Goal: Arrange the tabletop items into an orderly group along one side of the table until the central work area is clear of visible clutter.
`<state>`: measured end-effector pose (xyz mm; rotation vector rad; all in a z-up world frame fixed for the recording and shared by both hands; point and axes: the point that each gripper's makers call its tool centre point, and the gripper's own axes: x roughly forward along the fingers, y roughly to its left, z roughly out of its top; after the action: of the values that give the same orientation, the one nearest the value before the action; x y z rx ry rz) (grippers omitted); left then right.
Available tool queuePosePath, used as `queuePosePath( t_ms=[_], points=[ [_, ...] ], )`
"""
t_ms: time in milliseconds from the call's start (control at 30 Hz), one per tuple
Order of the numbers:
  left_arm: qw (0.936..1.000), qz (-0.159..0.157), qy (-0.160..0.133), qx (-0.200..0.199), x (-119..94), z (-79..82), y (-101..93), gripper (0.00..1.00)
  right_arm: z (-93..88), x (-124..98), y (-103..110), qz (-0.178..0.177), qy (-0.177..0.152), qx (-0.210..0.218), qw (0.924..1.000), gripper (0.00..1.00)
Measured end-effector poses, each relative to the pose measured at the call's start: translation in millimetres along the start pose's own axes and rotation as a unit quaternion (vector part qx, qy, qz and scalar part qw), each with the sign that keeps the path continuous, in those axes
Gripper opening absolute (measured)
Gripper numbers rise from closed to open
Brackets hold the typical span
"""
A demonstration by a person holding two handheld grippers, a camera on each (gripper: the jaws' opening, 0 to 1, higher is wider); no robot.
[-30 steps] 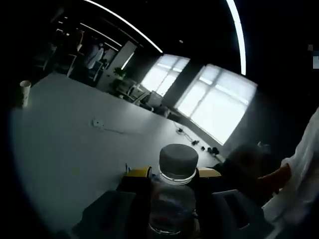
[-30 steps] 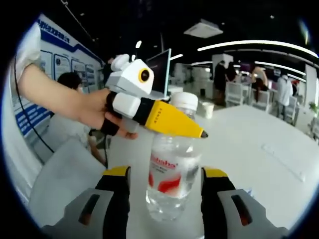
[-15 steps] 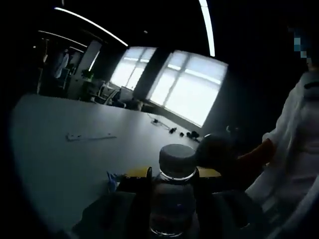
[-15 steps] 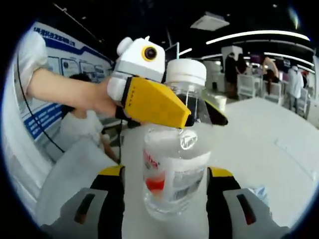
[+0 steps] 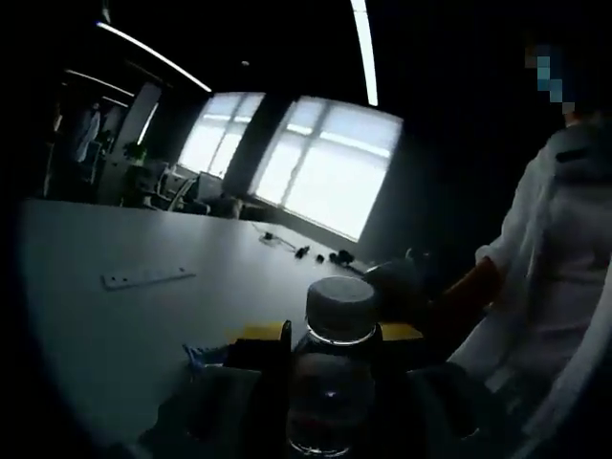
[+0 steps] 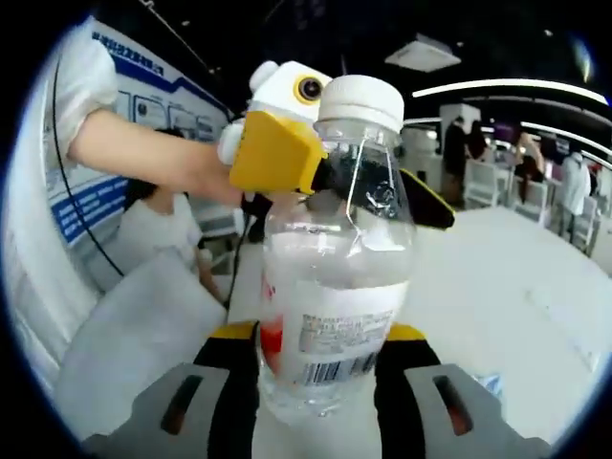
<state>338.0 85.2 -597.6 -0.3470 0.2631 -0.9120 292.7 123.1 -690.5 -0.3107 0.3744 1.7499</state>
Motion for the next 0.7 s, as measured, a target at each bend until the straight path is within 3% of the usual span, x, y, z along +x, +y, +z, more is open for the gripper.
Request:
queuePosePath(
  t_ms=[367,700],
  points=[
    [0.9987,0.02,0.029,0.036,-13.1,2.3,24.7,0.29,5.7,26.3,-21.3,-0.004,0.009,-0.026,0.9996,0.42],
    [0.9927,0.039,0.088,0.073,-19.7,-7.1,56.0,0.29,-4.1,50.4,-49.2,-0.015,0.061,-0.061,0.9961,0.43]
  ],
)
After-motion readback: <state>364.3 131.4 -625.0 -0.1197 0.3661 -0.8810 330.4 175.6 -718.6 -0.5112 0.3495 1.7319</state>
